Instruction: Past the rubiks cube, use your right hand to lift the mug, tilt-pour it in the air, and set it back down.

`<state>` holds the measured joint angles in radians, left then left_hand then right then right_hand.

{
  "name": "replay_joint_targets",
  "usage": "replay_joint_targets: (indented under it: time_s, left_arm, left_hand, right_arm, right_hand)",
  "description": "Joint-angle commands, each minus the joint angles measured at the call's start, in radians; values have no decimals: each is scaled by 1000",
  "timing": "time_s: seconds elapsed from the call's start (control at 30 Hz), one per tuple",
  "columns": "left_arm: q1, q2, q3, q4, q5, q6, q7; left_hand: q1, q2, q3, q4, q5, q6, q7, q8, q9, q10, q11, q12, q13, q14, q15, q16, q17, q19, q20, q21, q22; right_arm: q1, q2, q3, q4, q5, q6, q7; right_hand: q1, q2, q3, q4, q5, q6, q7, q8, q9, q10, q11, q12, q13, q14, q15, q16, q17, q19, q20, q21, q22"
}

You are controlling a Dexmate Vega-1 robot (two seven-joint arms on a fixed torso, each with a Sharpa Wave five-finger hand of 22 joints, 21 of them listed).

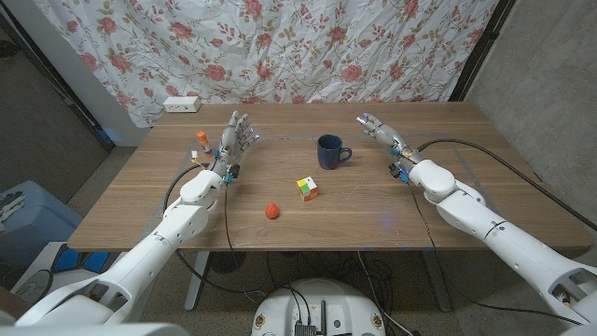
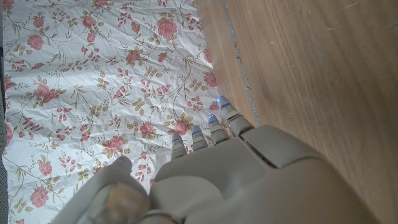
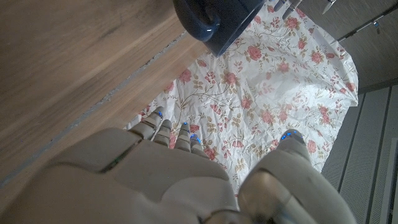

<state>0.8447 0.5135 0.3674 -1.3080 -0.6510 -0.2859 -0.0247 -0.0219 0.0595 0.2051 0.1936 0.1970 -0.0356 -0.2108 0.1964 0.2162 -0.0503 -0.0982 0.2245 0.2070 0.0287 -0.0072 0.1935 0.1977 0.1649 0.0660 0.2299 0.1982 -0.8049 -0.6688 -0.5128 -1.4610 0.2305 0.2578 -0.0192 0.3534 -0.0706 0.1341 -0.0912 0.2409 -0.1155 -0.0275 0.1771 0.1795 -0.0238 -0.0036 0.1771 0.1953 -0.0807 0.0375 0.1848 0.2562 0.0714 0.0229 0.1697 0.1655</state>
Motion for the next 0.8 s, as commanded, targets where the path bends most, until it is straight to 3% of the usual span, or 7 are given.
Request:
replay_joint_targets:
  time_s: [0.03,0.33,0.4,0.6,0.8]
  left_arm:
    - [0,0,0,-1,0,0,0]
    - [0,0,0,-1,0,-1,0]
    - [0,0,0,-1,0,-1,0]
    - [0,0,0,0,0,-1,0]
    - [0,0,0,0,0,-1,0]
  left_hand:
    - [-3,118,6,1,4,-3,-7,6,2,-2,-6,4,4,9,-4,5,5,9,-1,6,3]
    - [-3,119,6,1,4,-2,-8,6,2,-4,-6,4,4,8,-4,5,5,9,-1,6,3]
    - [-3,119,6,1,4,-2,-8,7,2,-4,-6,4,4,8,-3,5,5,9,-1,6,3]
    - [-3,119,6,1,4,-2,-7,7,2,-3,-7,4,4,8,-3,5,5,9,-1,6,3]
    - [-3,119,6,1,4,-3,-7,6,2,-3,-6,4,4,8,-4,5,5,9,-1,6,3]
  right_arm:
    - [18,-32,-26,-2,-84,9,12]
    - [53,-48,-70,4,-184,-10,33]
    - [56,-47,-73,14,-194,4,29]
    - [72,-40,-83,54,-213,49,38]
    - [97,-18,-101,117,-225,102,54]
  right_hand:
    - [23,-3,2,-12,12,-19,-4,-1,3,-11,1,1,0,-13,3,-1,-1,-4,2,4,1]
    - [46,-12,3,-29,23,-70,-6,-4,6,-20,2,5,1,-24,6,2,-9,-14,9,7,1]
    - [53,-17,2,-34,26,-72,-3,2,8,-18,0,9,2,-29,7,2,-12,-15,29,9,2]
    - [70,-28,2,-46,35,-95,-3,4,10,-33,1,8,4,-42,8,3,-17,-17,49,11,2]
    - [98,-39,2,-59,49,-138,1,2,12,-68,3,3,6,-56,14,5,-22,-22,51,12,2]
